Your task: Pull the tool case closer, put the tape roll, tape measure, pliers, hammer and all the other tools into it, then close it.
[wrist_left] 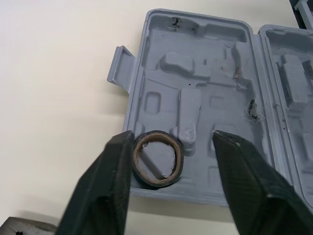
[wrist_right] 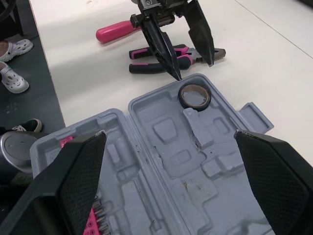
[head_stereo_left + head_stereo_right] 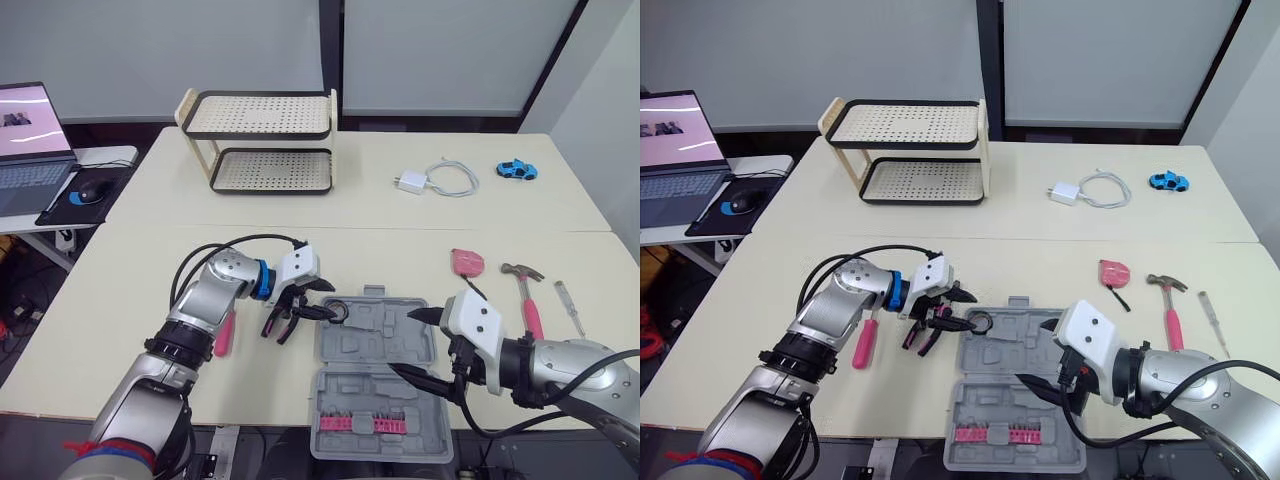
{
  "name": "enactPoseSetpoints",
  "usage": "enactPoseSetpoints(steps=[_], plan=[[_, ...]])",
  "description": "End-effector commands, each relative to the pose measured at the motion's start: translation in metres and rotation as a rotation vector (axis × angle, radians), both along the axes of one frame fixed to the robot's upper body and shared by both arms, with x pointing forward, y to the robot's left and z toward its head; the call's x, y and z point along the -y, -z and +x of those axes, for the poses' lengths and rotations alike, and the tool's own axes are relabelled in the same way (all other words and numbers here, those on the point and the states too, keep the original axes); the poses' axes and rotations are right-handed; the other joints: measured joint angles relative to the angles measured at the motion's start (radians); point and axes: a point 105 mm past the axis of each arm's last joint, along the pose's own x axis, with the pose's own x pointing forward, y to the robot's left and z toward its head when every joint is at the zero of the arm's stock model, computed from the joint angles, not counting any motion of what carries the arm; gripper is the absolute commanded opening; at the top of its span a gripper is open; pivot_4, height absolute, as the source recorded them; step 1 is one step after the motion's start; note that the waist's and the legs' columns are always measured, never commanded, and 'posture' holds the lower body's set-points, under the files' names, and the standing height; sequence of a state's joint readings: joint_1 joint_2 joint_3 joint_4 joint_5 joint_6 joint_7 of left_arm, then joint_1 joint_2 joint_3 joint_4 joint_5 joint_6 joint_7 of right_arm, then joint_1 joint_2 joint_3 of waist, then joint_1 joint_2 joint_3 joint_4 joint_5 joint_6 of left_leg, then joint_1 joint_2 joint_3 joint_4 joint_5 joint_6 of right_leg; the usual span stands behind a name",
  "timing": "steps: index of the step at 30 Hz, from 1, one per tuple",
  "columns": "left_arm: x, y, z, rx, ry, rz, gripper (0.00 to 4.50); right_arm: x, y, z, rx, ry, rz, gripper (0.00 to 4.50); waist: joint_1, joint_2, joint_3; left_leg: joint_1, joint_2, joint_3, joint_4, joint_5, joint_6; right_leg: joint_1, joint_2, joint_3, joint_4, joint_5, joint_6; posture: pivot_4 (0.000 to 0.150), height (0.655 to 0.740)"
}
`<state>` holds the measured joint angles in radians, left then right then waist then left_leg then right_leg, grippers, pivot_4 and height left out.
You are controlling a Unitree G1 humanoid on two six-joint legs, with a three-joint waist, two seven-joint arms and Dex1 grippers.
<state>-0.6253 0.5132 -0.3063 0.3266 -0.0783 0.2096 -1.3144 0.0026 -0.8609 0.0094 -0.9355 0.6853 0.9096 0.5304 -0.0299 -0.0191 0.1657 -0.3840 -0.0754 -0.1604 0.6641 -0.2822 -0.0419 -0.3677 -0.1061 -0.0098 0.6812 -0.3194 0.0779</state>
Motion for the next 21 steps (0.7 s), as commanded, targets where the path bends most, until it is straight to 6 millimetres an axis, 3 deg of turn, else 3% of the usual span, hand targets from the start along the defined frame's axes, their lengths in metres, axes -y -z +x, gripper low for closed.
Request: enactPoseSetpoints(steps=[1, 4, 21], plan=[[0.001, -0.006, 0.002, 0.026, -0.015, -0.05, 1.32, 0.0, -0.007, 0.003, 0.044, -0.002, 0.007, 4.5, 0.0, 0.0, 0.0, 0.0, 0.0, 0.0, 0.0, 0.0, 0.0, 0.0, 0.0, 0.0, 0.0, 0.0, 0.0, 0.15, 0.74], [0.001, -0.001, 0.0, 0.025, -0.017, -0.043, 0.39, -0.001, -0.008, 0.003, 0.045, -0.003, 0.009, 4.5, -0.001, 0.0, 0.0, 0.0, 0.0, 0.0, 0.0, 0.0, 0.0, 0.0, 0.0, 0.0, 0.0, 0.0, 0.0, 0.15, 0.74], [0.011, 0.02, 0.007, 0.068, -0.05, -0.056, 0.39, -0.003, -0.007, 0.007, 0.053, -0.001, 0.009, 4.5, 0.0, 0.0, 0.0, 0.0, 0.0, 0.0, 0.0, 0.0, 0.0, 0.0, 0.0, 0.0, 0.0, 0.0, 0.0, 0.15, 0.74]])
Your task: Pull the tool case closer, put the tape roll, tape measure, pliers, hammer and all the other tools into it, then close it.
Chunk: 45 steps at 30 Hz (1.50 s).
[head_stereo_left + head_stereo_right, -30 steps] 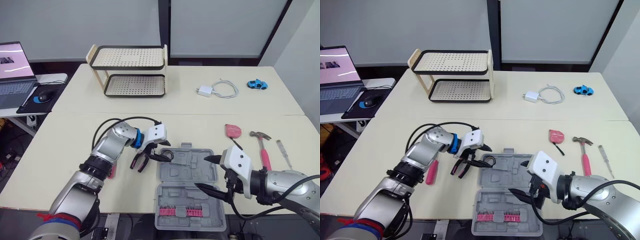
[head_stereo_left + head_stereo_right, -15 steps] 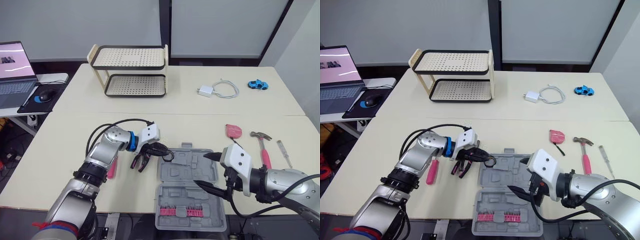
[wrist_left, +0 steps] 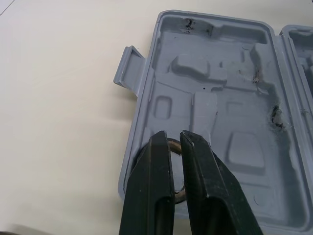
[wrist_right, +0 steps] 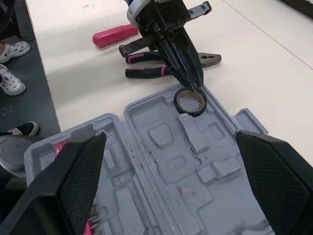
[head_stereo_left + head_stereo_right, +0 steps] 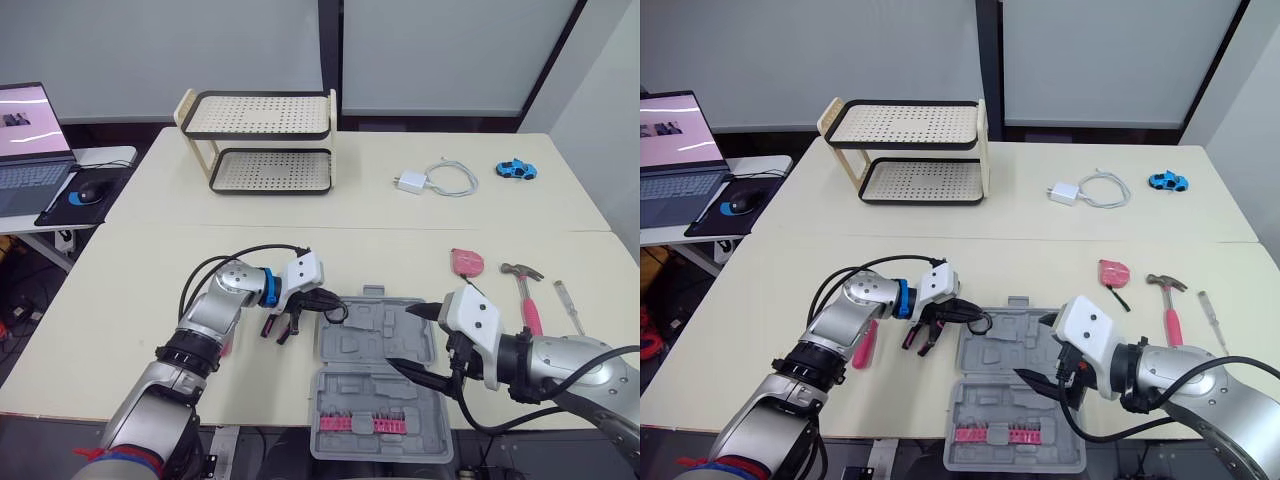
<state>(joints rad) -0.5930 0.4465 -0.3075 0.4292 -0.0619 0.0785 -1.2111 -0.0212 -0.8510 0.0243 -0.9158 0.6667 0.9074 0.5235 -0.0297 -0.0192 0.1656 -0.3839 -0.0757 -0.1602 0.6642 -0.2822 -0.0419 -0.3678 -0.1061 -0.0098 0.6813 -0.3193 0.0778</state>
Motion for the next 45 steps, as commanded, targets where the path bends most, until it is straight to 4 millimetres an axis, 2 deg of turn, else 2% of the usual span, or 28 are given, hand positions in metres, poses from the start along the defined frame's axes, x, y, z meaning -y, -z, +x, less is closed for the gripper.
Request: enactPoseSetpoints(steps=[1, 15, 23, 27, 38, 40, 43, 45], plan=[[0.002, 0.001, 0.002, 0.02, -0.003, -0.006, 0.39, -0.003, -0.006, 0.001, 0.039, -0.015, 0.009, 4.5, 0.0, 0.0, 0.0, 0.0, 0.0, 0.0, 0.0, 0.0, 0.0, 0.0, 0.0, 0.0, 0.0, 0.0, 0.0, 0.15, 0.74], [0.006, 0.039, 0.001, -0.02, -0.023, 0.053, 0.39, -0.004, -0.004, -0.002, 0.029, -0.014, 0.01, 4.5, 0.0, -0.001, -0.002, 0.0, 0.0, 0.0, 0.0, 0.0, 0.0, 0.0, 0.0, 0.0, 0.0, 0.0, 0.0, 0.15, 0.74], [-0.001, 0.041, 0.002, -0.015, -0.026, 0.074, 0.39, -0.003, -0.005, -0.001, 0.032, -0.015, 0.007, 4.5, 0.0, 0.0, -0.003, 0.001, 0.0, 0.0, 0.0, 0.0, 0.0, 0.001, 0.0, 0.0, 0.0, 0.0, 0.0, 0.15, 0.74], [-0.003, 0.031, 0.003, 0.001, -0.023, 0.05, 0.39, -0.004, -0.006, 0.0, 0.04, -0.014, 0.01, 4.5, -0.001, 0.0, -0.003, 0.001, 0.0, 0.0, 0.0, 0.0, 0.0, 0.001, 0.0, 0.0, 0.0, 0.0, 0.0, 0.15, 0.74], [-0.015, -0.019, 0.007, 0.036, -0.045, -0.041, 0.39, -0.001, -0.02, 0.009, 0.101, -0.005, 0.056, 4.5, -0.001, 0.0, -0.003, 0.001, 0.0, 0.0, 0.0, 0.0, 0.0, 0.001, 0.0, 0.0, 0.0, 0.0, 0.0, 0.15, 0.74], [-0.018, -0.029, 0.006, 0.049, -0.049, -0.059, 0.39, 0.003, -0.023, 0.011, 0.119, 0.007, 0.054, 4.5, -0.001, 0.0, -0.003, 0.001, 0.0, 0.0, 0.0, 0.0, 0.0, 0.0, 0.0, 0.0, 0.0, 0.0, 0.0, 0.15, 0.74], [-0.03, -0.045, 0.006, 0.082, -0.075, -0.079, 0.39, 0.023, -0.03, 0.016, 0.179, 0.058, 0.014, 4.5, 0.0, 0.0, -0.003, 0.0, 0.001, -0.001, 0.0, 0.0, 0.0, 0.0, 0.0, 0.0, 0.0, 0.0, 0.0, 0.15, 0.74], [-0.057, -0.057, 0.007, 0.123, -0.14, -0.078, 0.39, 0.043, -0.031, 0.017, 0.227, 0.108, -0.044, 4.5, 0.0, 0.0, -0.003, 0.0, 0.001, 0.0, 0.0, 0.0, 0.0, 0.0, 0.0, 0.0, 0.0, 0.0, 0.0, 0.15, 0.74]])
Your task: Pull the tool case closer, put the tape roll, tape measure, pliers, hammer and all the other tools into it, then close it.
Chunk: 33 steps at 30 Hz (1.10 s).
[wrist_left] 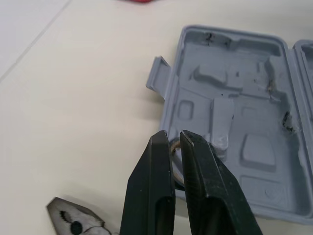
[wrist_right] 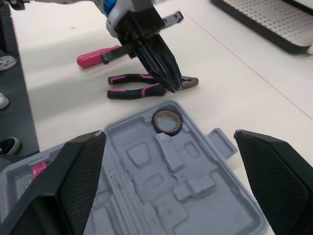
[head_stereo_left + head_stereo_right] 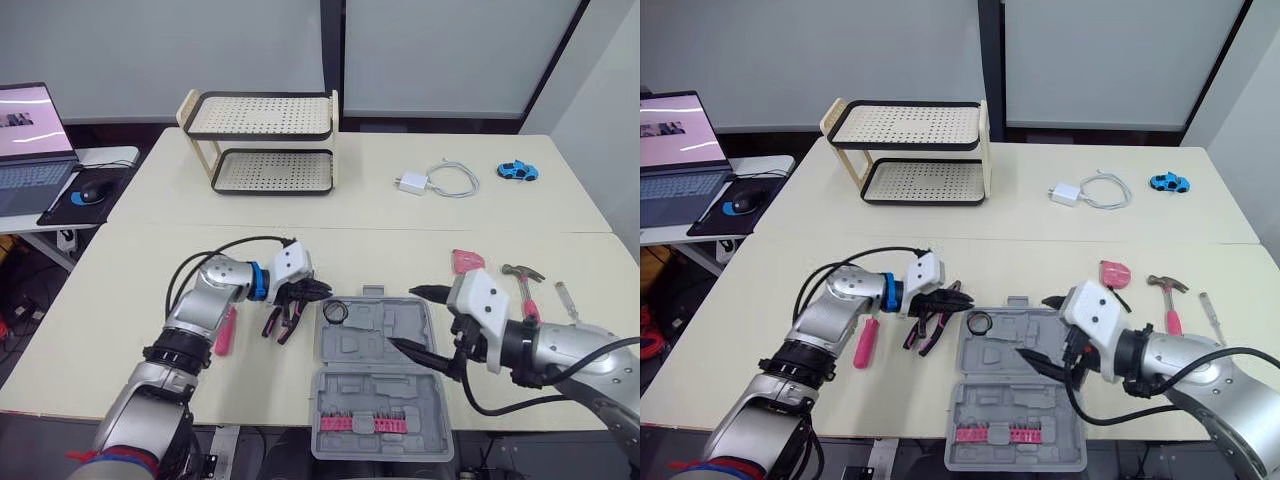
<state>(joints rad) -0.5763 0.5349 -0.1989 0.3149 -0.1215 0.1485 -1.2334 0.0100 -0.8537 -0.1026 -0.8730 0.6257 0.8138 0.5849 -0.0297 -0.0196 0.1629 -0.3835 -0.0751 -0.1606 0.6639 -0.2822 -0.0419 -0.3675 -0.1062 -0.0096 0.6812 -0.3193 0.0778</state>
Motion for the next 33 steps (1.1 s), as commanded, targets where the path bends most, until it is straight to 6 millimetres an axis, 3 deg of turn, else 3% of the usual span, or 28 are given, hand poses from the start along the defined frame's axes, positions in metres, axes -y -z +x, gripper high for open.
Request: enactPoseSetpoints(steps=[1, 5, 10, 17, 20, 23, 31, 33], plan=[[-0.043, -0.028, 0.001, 0.086, -0.113, -0.031, 0.39, 0.034, -0.012, 0.002, 0.125, 0.079, -0.09, 4.5, -0.003, 0.0, 0.0, 0.0, 0.0, 0.0, 0.0, 0.0, 0.0, 0.0, 0.0, 0.0, 0.0, 0.0, 0.0, 0.15, 0.74], [-0.096, -0.037, -0.002, 0.144, -0.314, -0.018, 0.39, 0.082, -0.007, -0.006, 0.102, 0.213, -0.133, 4.5, -0.002, 0.0, 0.0, 0.001, 0.0, 0.001, -0.002, 0.0, 0.0, 0.0, 0.001, 0.0, 0.0, 0.0, 0.0, 0.15, 0.74], [-0.161, -0.033, -0.015, 0.168, -0.616, -0.018, 0.39, 0.141, -0.001, -0.019, 0.084, 0.389, -0.201, 4.5, 0.002, 0.001, 0.0, 0.003, 0.001, 0.0, -0.001, -0.002, 0.004, 0.002, 0.0, 0.001, 0.0, 0.0, 0.0, 0.15, 0.74], [-0.242, 0.001, -0.062, 0.085, -1.037, -0.011, 0.39, 0.202, 0.011, -0.04, 0.039, 0.572, -0.235, 4.5, 0.0, 0.001, 0.0, 0.004, 0.001, 0.001, -0.002, -0.003, 0.004, 0.003, -0.001, 0.002, -0.001, 0.0, 0.0, 0.15, 0.74], [-0.256, 0.016, -0.085, 0.028, -1.102, -0.019, 0.97, 0.219, 0.014, -0.045, 0.019, 0.623, -0.234, 4.5, 0.002, 0.002, -0.001, 0.004, 0.001, 0.001, -0.003, -0.003, 0.004, 0.003, -0.001, 0.002, -0.001, 0.0, -0.001, 0.15, 0.74], [-0.26, 0.029, -0.104, -0.016, -1.141, -0.022, 1.88, 0.232, 0.016, -0.049, -0.007, 0.659, -0.222, 4.5, 0.004, 0.003, -0.002, 0.004, 0.001, 0.002, -0.003, -0.003, 0.004, 0.003, -0.002, 0.003, -0.002, 0.0, -0.001, 0.15, 0.74], [-0.261, 0.038, -0.119, -0.032, -1.162, -0.009, 4.45, 0.24, 0.019, -0.05, -0.053, 0.648, -0.235, 4.5, 0.01, 0.004, -0.002, 0.004, 0.001, 0.002, -0.003, -0.003, 0.005, 0.003, -0.002, 0.003, -0.003, -0.001, -0.001, 0.15, 0.74], [-0.26, 0.034, -0.117, -0.018, -1.147, -0.009, 4.48, 0.24, 0.019, -0.049, -0.057, 0.642, -0.234, 4.5, 0.011, 0.005, -0.002, 0.004, 0.001, 0.003, -0.003, -0.003, 0.005, 0.004, -0.002, 0.003, -0.003, -0.001, -0.001, 0.15, 0.74]])
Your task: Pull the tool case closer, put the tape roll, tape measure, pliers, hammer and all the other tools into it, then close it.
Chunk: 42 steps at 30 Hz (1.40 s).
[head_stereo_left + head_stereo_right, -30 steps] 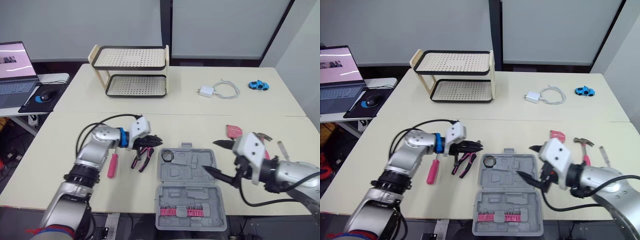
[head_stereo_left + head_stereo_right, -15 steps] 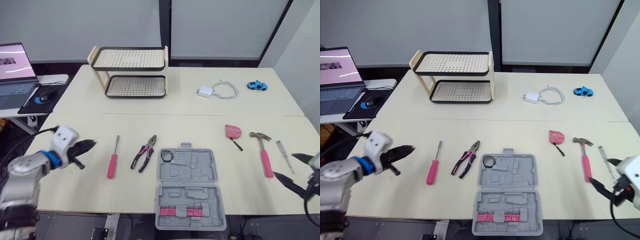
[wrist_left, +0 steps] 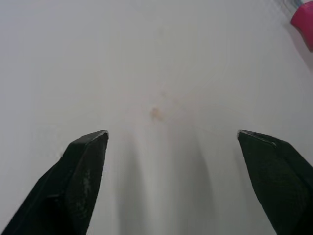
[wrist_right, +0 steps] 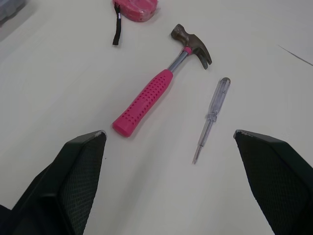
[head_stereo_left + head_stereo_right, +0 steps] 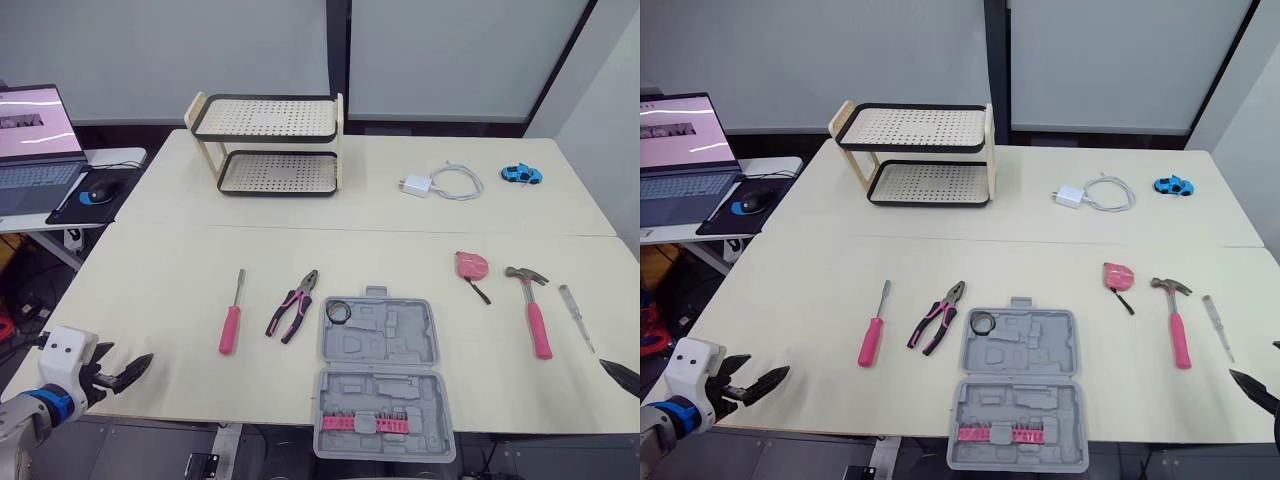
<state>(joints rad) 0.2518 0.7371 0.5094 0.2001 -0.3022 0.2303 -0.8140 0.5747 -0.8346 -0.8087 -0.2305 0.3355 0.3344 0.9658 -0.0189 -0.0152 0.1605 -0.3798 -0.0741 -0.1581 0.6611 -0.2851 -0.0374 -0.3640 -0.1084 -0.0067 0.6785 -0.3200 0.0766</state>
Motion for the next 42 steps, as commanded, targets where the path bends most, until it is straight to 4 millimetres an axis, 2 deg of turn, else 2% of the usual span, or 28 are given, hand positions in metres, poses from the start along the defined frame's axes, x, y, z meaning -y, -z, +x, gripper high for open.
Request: enactPoseSetpoints(steps=[1, 3, 12, 15, 19, 23, 27, 28, 30, 32, 42], plan=[[-0.002, -0.023, 0.006, 0.074, 0.034, 0.044, 4.48, -0.001, -0.013, 0.002, 0.026, -0.025, -0.023, 4.5, 0.001, 0.0, 0.0, 0.0, 0.0, 0.0, 0.0, 0.0, 0.0, 0.0, 0.0, 0.0, 0.0, 0.0, 0.0, 0.15, 0.74], [0.011, -0.03, 0.011, 0.088, 0.116, 0.048, 4.48, -0.009, -0.015, 0.004, 0.026, -0.055, -0.012, 4.5, 0.002, 0.0, 0.0, 0.0, 0.0, 0.0, 0.0, 0.0, 0.0, 0.0, 0.0, 0.0, 0.0, 0.0, 0.0, 0.15, 0.74], [0.094, -0.053, 0.036, 0.119, 0.561, 0.038, 4.48, -0.081, -0.014, 0.03, 0.053, -0.233, 0.063, 4.5, 0.007, 0.002, -0.001, 0.0, 0.0, 0.0, 0.0, 0.0, 0.0, 0.0, 0.0, 0.0, 0.0, 0.0, 0.0, 0.15, 0.74], [0.129, -0.061, 0.04, 0.135, 0.717, 0.01, 4.48, -0.103, -0.01, 0.044, 0.085, -0.234, 0.095, 4.5, 0.008, 0.002, -0.001, -0.001, 0.0, 0.0, 0.0, 0.0, 0.0, 0.0, 0.0, -0.001, 0.0, 0.0, 0.0, 0.15, 0.74], [0.182, -0.081, 0.053, 0.198, 0.904, -0.051, 4.48, -0.128, 0.002, 0.068, 0.114, -0.195, 0.162, 4.5, 0.01, 0.002, -0.001, -0.001, 0.0, -0.001, 0.001, 0.0, 0.0, 0.0, 0.0, -0.001, 0.0, 0.0, 0.0, 0.15, 0.74], [0.224, -0.099, 0.057, 0.241, 1.06, -0.106, 4.48, -0.134, 0.02, 0.089, 0.113, -0.118, 0.187, 4.5, 0.009, 0.002, -0.001, -0.001, -0.001, -0.001, 0.001, 0.001, -0.002, 0.0, 0.0, -0.001, 0.0, 0.0, 0.0, 0.15, 0.74], [0.252, -0.108, 0.056, 0.258, 1.159, -0.136, 4.48, -0.136, 0.027, 0.109, 0.136, -0.034, 0.225, 4.5, 0.002, 0.002, -0.001, -0.001, -0.001, 0.0, 0.001, 0.003, -0.004, -0.001, 0.0, -0.001, 0.0, 0.0, 0.0, 0.15, 0.74], [0.259, -0.109, 0.056, 0.264, 1.18, -0.14, 4.5, -0.136, 0.029, 0.114, 0.14, -0.01, 0.233, 4.31, 0.0, 0.002, -0.001, -0.001, -0.001, -0.001, 0.001, 0.003, -0.004, -0.001, 0.001, -0.001, 0.0, 0.0, 0.0, 0.15, 0.74], [0.268, -0.111, 0.056, 0.265, 1.21, -0.151, 4.5, -0.134, 0.033, 0.122, 0.145, 0.029, 0.236, 4.02, -0.008, 0.002, -0.001, -0.001, -0.001, -0.001, 0.001, 0.003, -0.005, -0.001, 0.001, -0.001, 0.001, 0.0, 0.0, 0.15, 0.74], [0.276, -0.111, 0.055, 0.266, 1.235, -0.159, 4.5, -0.134, 0.038, 0.13, 0.148, 0.051, 0.228, 3.45, -0.01, 0.002, -0.001, -0.001, -0.001, -0.001, 0.001, 0.003, -0.005, -0.001, 0.001, -0.001, 0.001, 0.0, 0.0, 0.15, 0.74], [0.31, -0.115, 0.055, 0.272, 1.334, -0.182, 4.5, -0.128, 0.06, 0.167, 0.169, 0.161, 0.203, 3.45, -0.013, 0.002, -0.001, -0.002, -0.001, 0.0, 0.001, 0.003, -0.005, -0.003, 0.001, 0.0, 0.002, 0.0, 0.0, 0.15, 0.74]])
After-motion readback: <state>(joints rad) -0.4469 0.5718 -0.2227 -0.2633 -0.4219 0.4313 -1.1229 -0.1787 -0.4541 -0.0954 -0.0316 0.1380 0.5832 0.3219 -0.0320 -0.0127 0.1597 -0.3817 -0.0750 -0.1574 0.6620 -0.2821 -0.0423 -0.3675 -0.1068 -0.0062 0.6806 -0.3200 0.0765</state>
